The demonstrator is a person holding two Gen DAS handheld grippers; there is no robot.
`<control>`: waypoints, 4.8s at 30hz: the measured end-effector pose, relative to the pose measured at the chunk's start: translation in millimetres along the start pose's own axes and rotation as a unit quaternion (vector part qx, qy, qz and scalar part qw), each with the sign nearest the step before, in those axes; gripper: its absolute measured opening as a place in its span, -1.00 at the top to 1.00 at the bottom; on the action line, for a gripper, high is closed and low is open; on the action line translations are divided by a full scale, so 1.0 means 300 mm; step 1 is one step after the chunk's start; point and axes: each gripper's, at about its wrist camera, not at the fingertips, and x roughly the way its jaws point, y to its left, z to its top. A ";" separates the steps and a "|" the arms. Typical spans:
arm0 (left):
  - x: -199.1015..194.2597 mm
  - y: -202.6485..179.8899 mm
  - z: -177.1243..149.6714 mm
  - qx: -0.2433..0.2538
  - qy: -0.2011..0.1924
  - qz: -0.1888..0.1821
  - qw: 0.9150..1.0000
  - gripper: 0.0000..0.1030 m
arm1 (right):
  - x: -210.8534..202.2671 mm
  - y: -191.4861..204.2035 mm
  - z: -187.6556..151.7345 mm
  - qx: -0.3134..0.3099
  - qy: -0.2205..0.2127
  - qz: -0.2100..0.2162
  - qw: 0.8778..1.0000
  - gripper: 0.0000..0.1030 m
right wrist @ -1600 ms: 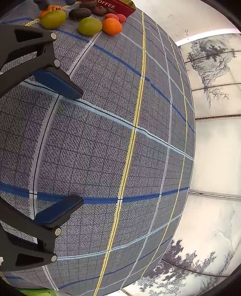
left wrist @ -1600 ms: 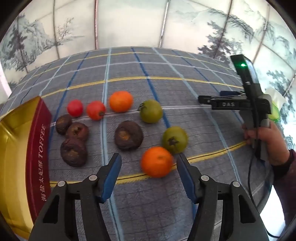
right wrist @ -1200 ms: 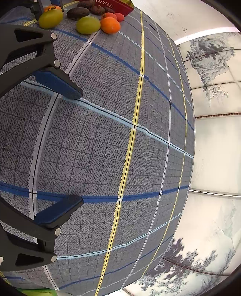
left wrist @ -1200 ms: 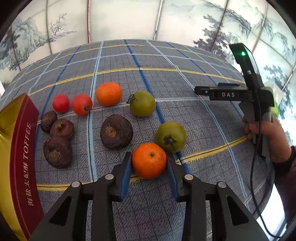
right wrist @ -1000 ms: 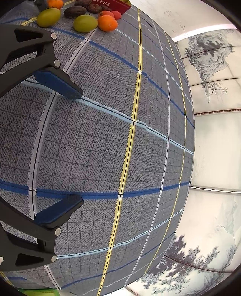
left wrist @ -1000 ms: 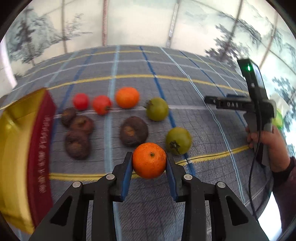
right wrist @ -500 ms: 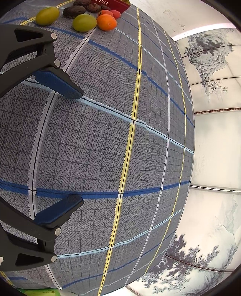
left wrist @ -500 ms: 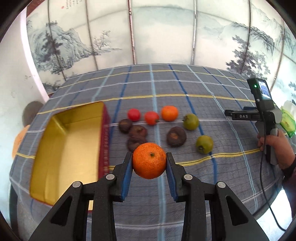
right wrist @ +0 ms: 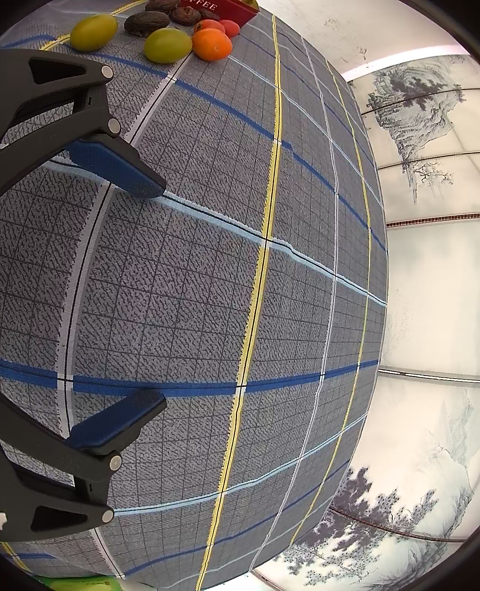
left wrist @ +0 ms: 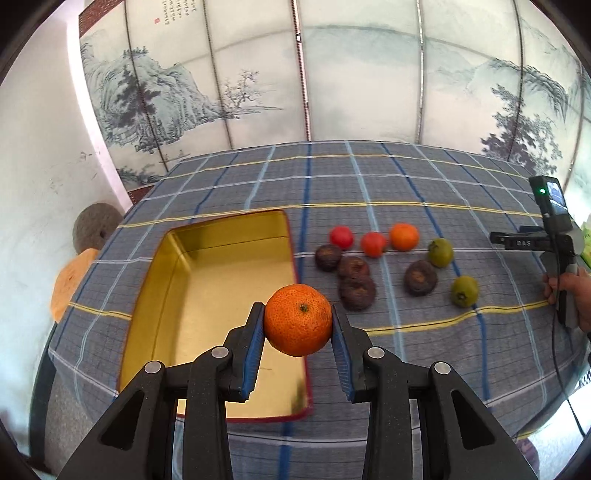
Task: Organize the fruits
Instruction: 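Carry the orange over the gold tin and open the left gripper, then grasp the green fruit with the right gripper, then lower the green fruit into the tin and open the right gripper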
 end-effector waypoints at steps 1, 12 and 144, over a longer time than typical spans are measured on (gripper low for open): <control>0.006 0.015 -0.003 -0.002 0.001 0.002 1.000 0.30 | 0.000 -0.001 0.000 0.000 0.000 0.000 1.000 -1.00; 0.088 0.127 -0.010 0.000 0.016 0.030 0.999 0.30 | 0.000 0.000 0.000 0.000 0.000 0.000 1.000 -1.00; -0.166 0.350 -0.133 -0.029 -0.009 0.101 0.994 -0.42 | -0.371 1.130 0.097 -0.245 -0.105 0.313 0.911 -0.41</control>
